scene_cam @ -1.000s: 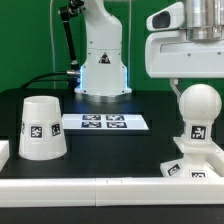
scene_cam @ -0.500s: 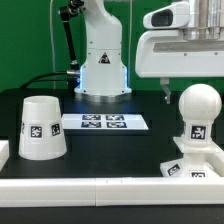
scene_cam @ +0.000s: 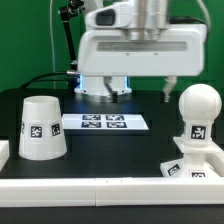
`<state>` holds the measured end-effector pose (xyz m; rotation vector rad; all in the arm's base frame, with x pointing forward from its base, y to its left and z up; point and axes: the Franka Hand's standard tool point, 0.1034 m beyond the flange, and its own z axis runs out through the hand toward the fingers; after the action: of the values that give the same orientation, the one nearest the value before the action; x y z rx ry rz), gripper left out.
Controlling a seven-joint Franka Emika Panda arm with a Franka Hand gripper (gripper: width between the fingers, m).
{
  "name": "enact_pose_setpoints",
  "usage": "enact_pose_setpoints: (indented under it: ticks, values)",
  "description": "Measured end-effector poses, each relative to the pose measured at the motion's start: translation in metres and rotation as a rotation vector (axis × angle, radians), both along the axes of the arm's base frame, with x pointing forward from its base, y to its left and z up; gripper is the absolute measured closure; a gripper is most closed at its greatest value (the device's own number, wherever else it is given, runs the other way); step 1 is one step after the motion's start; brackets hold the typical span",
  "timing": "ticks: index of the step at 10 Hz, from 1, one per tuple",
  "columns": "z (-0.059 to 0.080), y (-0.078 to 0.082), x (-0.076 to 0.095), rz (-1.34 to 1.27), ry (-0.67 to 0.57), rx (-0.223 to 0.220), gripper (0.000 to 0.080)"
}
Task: Assemble lamp
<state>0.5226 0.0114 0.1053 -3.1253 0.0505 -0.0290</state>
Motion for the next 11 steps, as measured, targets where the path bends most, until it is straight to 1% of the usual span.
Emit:
enact_pose_setpoints:
  ticks: [1,5,6,7,8,9,10,11]
  values:
    - [-0.002,-0.002,0.000,-0.003,0.002,-0.001,0.0101]
    - [-0.002,-0.031,0.000,0.003,0.002,-0.012,0.0101]
    - [0.000,-0.045,-0.005,-0.010,0.015,-0.017,0.0101]
    - [0.004,-0.063,-0.012,-0.017,0.017,-0.021,0.0101]
    - [0.005,-0.075,-0.020,-0.026,0.021,-0.023,0.0101]
    - [0.006,-0.086,-0.027,-0.015,0.021,-0.026,0.0101]
    - [0.007,-0.092,-0.034,-0.018,0.024,-0.026,0.0101]
    - [0.007,-0.096,-0.035,-0.013,0.026,-0.027,0.0101]
